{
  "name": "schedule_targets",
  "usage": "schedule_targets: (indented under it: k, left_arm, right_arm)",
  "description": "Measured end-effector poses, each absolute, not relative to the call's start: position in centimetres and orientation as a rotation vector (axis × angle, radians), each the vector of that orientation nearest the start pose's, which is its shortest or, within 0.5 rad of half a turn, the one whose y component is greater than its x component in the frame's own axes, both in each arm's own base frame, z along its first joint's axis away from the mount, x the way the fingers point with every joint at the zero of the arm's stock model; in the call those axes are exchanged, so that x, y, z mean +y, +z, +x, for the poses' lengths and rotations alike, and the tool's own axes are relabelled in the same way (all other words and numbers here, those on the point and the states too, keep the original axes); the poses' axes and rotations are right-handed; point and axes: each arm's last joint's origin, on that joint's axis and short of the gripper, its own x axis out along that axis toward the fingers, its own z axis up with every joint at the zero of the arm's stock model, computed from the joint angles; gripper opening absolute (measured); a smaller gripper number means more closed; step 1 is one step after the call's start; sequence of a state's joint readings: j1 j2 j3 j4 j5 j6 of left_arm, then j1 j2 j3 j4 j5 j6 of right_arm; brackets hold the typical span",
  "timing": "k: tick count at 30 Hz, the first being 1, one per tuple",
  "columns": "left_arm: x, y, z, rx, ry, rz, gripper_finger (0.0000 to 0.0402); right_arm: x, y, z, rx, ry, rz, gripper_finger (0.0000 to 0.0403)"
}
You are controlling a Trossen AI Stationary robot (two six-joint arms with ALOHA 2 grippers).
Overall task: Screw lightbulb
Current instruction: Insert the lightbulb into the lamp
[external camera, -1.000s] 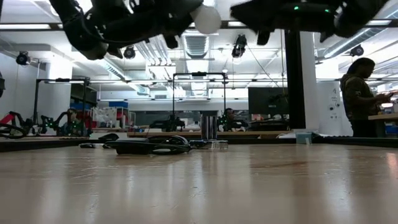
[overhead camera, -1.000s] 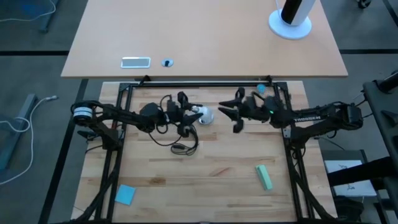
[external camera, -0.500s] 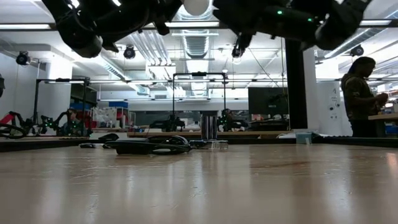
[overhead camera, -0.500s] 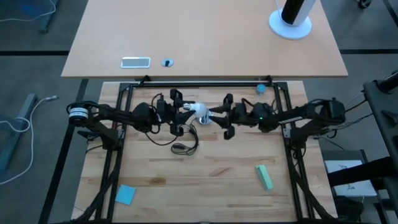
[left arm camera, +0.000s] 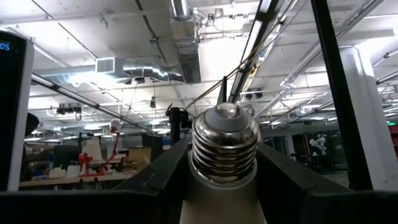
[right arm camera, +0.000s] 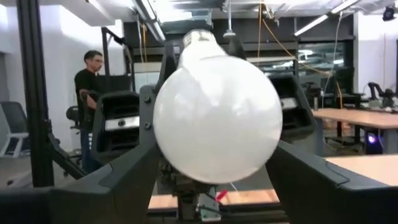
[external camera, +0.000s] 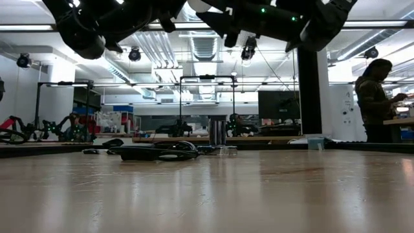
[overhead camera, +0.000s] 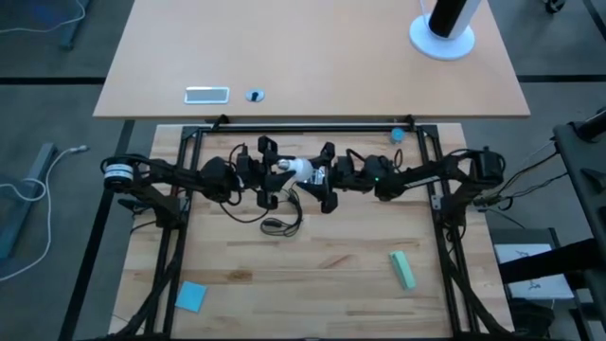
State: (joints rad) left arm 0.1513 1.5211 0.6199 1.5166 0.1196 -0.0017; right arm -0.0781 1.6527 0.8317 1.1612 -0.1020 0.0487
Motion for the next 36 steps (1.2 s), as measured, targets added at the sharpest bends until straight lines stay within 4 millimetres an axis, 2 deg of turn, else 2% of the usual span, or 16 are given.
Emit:
schedule_targets:
  k: [7, 12, 22, 25, 29, 36]
  left_arm:
    - [3.9, 26.7, 28.1, -0.605, 0.026, 0.083, 0.0145]
    - [3.9, 26.3, 28.0, -0.59, 0.027, 0.084, 0.0156]
    - [3.9, 24.2, 27.7, -0.49, 0.035, 0.068, 0.0135]
    - [3.9, 24.7, 27.4, -0.531, 0.037, 0.074, 0.0114]
    - [3.8, 24.5, 27.4, -0.521, 0.038, 0.083, 0.0079]
    - [3.9, 24.4, 27.3, -0.511, 0.042, 0.086, 0.0031]
  right_arm:
    - [-2.4, 26.7, 34.2, -0.356, 0.034, 0.01, 0.0273]
    - [-2.4, 26.7, 34.2, -0.357, 0.036, 0.007, 0.0268]
    - [-2.2, 27.9, 33.8, -0.41, 0.043, -0.026, 0.0303]
    - [-2.2, 27.6, 34.1, -0.337, 0.041, -0.018, 0.0308]
    - [-2.4, 28.1, 34.6, -0.228, 0.008, -0.022, 0.0306]
    - [-2.6, 28.5, 35.8, 0.025, -0.002, -0.034, 0.028]
